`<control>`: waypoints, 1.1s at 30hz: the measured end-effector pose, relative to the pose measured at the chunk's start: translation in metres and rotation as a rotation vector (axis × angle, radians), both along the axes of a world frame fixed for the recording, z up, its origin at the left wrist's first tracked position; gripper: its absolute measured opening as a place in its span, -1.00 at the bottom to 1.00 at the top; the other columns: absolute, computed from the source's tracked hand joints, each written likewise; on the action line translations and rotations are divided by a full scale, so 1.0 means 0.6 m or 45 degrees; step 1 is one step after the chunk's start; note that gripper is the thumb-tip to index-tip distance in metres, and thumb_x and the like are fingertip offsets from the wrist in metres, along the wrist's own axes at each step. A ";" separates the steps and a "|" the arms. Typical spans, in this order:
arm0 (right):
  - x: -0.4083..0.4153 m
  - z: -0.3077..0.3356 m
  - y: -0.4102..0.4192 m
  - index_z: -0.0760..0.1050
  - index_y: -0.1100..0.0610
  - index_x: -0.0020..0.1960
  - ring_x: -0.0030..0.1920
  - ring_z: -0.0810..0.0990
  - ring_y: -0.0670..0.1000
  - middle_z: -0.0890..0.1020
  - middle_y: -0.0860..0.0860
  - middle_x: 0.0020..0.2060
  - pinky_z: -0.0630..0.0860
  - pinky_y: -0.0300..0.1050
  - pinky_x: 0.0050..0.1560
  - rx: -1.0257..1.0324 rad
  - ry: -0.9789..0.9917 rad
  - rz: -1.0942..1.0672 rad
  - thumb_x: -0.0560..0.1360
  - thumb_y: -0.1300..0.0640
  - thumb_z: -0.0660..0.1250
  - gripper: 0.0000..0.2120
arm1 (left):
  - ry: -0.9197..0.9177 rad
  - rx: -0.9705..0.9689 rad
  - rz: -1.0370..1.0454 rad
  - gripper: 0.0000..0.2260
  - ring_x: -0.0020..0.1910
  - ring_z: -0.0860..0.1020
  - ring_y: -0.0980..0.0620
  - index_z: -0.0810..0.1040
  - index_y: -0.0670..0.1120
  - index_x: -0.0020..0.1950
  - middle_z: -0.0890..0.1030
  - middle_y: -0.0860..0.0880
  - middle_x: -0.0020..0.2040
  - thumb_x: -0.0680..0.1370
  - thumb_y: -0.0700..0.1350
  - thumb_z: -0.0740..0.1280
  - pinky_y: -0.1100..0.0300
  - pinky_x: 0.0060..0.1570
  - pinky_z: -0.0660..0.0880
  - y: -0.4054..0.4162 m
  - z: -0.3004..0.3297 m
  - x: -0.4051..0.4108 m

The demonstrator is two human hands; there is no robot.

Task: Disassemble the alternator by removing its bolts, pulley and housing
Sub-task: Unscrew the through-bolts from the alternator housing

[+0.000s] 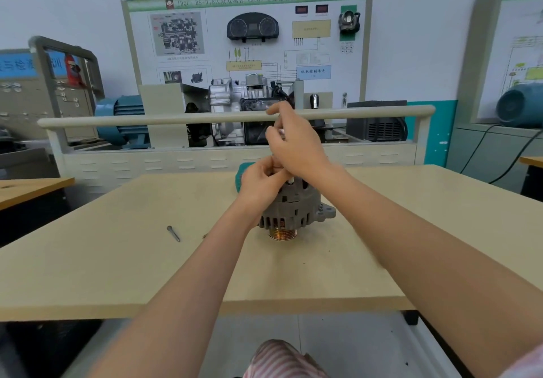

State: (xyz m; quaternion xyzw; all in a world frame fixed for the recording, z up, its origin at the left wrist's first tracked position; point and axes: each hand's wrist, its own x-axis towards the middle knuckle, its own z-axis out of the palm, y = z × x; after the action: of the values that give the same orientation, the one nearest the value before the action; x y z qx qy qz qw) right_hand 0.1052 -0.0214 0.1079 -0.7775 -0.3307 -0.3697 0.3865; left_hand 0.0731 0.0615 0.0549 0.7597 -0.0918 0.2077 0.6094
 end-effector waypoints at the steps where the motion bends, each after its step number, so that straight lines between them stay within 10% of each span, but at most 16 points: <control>1: -0.001 0.000 0.001 0.36 0.20 0.17 -0.38 0.42 -0.01 0.43 -0.05 -0.40 0.33 -0.07 -0.35 -0.082 -0.051 -0.127 0.53 0.17 0.14 -0.76 | 0.001 -0.001 0.014 -0.95 -0.08 0.58 -0.01 0.58 -0.08 -0.05 0.65 -0.07 -0.13 0.52 -0.19 0.34 0.13 -0.09 0.49 0.000 -0.001 0.001; 5: -0.011 0.007 0.015 0.31 0.24 0.18 -0.32 0.37 0.08 0.51 0.06 -0.25 0.23 -0.08 -0.29 -0.509 -0.271 -0.957 0.52 0.09 0.12 -0.70 | 0.015 0.007 0.045 -0.85 -0.05 0.57 0.02 0.51 0.04 -0.10 0.63 -0.02 -0.10 0.51 -0.23 0.31 0.19 -0.14 0.49 -0.002 0.000 0.005; 8: -0.015 0.013 0.021 0.34 0.21 0.13 -0.28 0.35 0.09 0.50 0.07 -0.21 0.21 -0.06 -0.19 -0.567 -0.179 -1.020 0.53 0.06 0.13 -0.73 | 0.014 0.004 0.055 -0.82 -0.07 0.56 0.04 0.48 0.07 -0.14 0.61 -0.01 -0.12 0.51 -0.23 0.31 0.21 -0.19 0.46 -0.002 0.000 0.005; 22: -0.003 0.030 -0.012 0.43 0.21 -0.48 -0.56 0.39 -0.12 0.50 0.00 -0.60 0.33 -0.38 -0.50 0.579 0.588 0.662 0.53 0.25 0.03 -0.56 | 0.020 0.044 -0.080 -0.92 -0.13 0.59 0.15 0.64 0.06 -0.09 0.68 0.09 -0.12 0.52 0.01 0.36 0.25 -0.18 0.41 0.008 0.000 0.000; 29: -0.007 -0.005 0.009 0.45 0.26 -0.01 -0.17 0.51 0.13 0.54 0.11 -0.22 0.35 -0.03 -0.11 -0.221 -0.114 -0.524 0.49 0.18 0.15 -0.81 | 0.017 0.031 0.070 -0.88 -0.17 0.56 0.08 0.53 0.02 -0.13 0.62 0.03 -0.21 0.51 -0.21 0.34 0.24 -0.25 0.41 0.002 0.003 0.009; 33: -0.018 -0.022 0.034 0.38 0.20 0.11 0.00 0.44 0.12 0.50 0.11 -0.03 0.25 -0.03 0.09 -0.246 -0.206 -0.852 0.47 0.10 0.13 -0.73 | 0.040 0.054 0.124 -0.92 -0.17 0.51 0.08 0.50 -0.05 -0.04 0.58 -0.02 -0.16 0.56 -0.20 0.25 0.25 -0.30 0.38 0.003 0.002 0.009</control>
State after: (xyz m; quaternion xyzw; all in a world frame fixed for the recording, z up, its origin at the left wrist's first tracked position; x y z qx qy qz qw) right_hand 0.0945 -0.0007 0.0946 -0.8441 -0.1206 -0.5031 0.1412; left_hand 0.0782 0.0631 0.0562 0.7792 -0.0494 0.2233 0.5836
